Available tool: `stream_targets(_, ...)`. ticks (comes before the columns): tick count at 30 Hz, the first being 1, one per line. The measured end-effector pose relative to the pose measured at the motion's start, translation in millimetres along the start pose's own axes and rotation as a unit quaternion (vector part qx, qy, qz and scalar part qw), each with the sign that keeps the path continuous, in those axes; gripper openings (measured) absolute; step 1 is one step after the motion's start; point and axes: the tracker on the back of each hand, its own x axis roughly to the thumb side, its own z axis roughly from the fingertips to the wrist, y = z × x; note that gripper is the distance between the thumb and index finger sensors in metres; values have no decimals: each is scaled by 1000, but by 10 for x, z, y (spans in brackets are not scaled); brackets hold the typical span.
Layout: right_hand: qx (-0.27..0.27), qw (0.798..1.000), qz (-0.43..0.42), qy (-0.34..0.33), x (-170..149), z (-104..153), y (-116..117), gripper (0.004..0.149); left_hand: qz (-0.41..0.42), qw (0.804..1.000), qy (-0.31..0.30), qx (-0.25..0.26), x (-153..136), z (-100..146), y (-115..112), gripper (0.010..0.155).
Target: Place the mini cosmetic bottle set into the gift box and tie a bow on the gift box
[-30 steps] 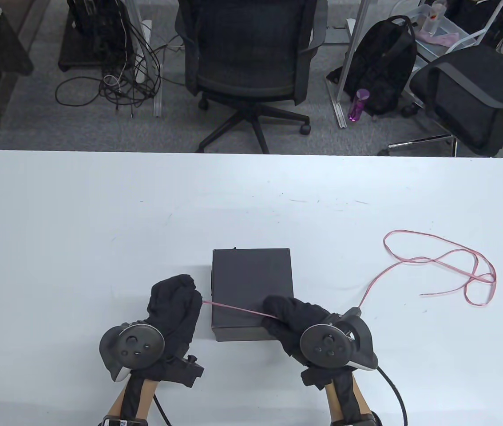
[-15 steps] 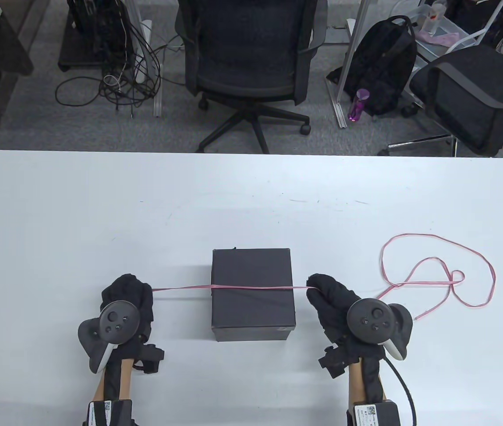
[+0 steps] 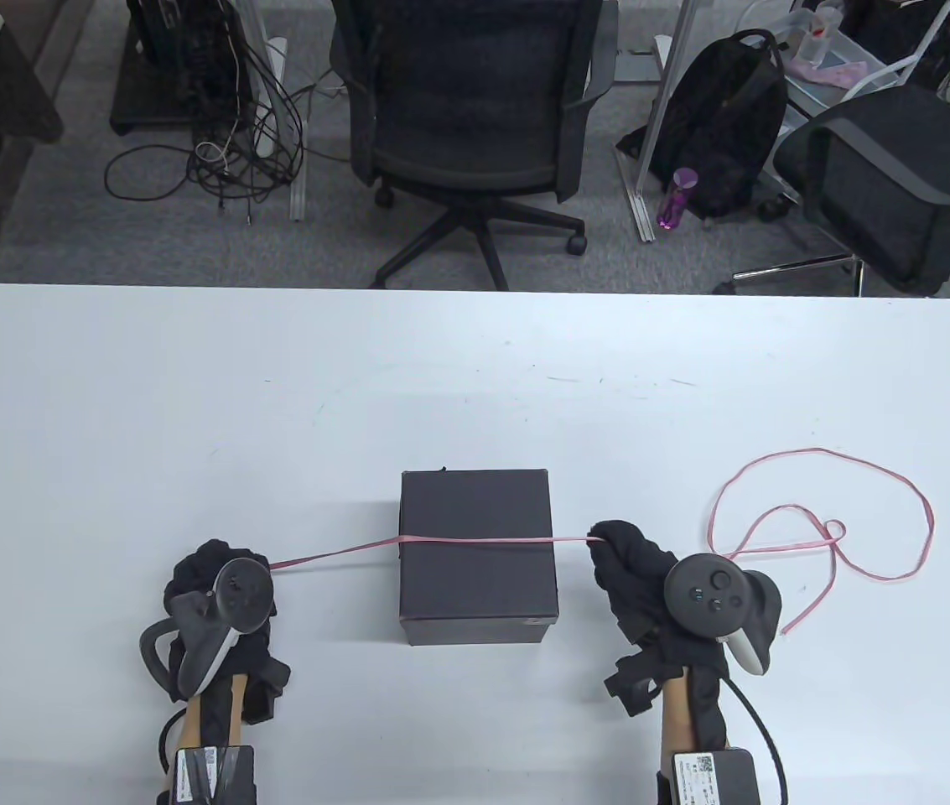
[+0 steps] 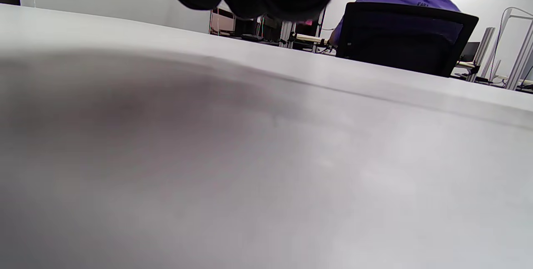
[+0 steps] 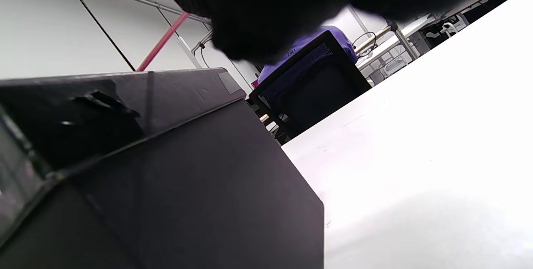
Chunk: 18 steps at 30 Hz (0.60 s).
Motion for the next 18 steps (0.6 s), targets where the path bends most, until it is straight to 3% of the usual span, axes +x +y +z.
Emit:
stream_targets(2, 0, 1000, 10, -3, 27, 1, 5, 41, 15, 1000, 2, -22, 12, -7, 11, 49)
stream_targets(5, -8, 999, 35, -10, 101, 5, 12, 41, 70, 995, -20, -68, 83, 0, 133, 79)
stream_targets(8, -7, 999, 46, -24, 191, 6, 31, 41, 182, 979, -91, -31, 231, 69, 342, 83)
stream_targets(12, -6, 997, 58, -57, 383, 20, 63, 41, 300, 923, -242, 18, 615, 339, 711, 83)
stream_targets(18, 11, 991, 67, -119, 703, 72, 107, 41, 301, 871, -386, 37, 1058, 734, 926, 84)
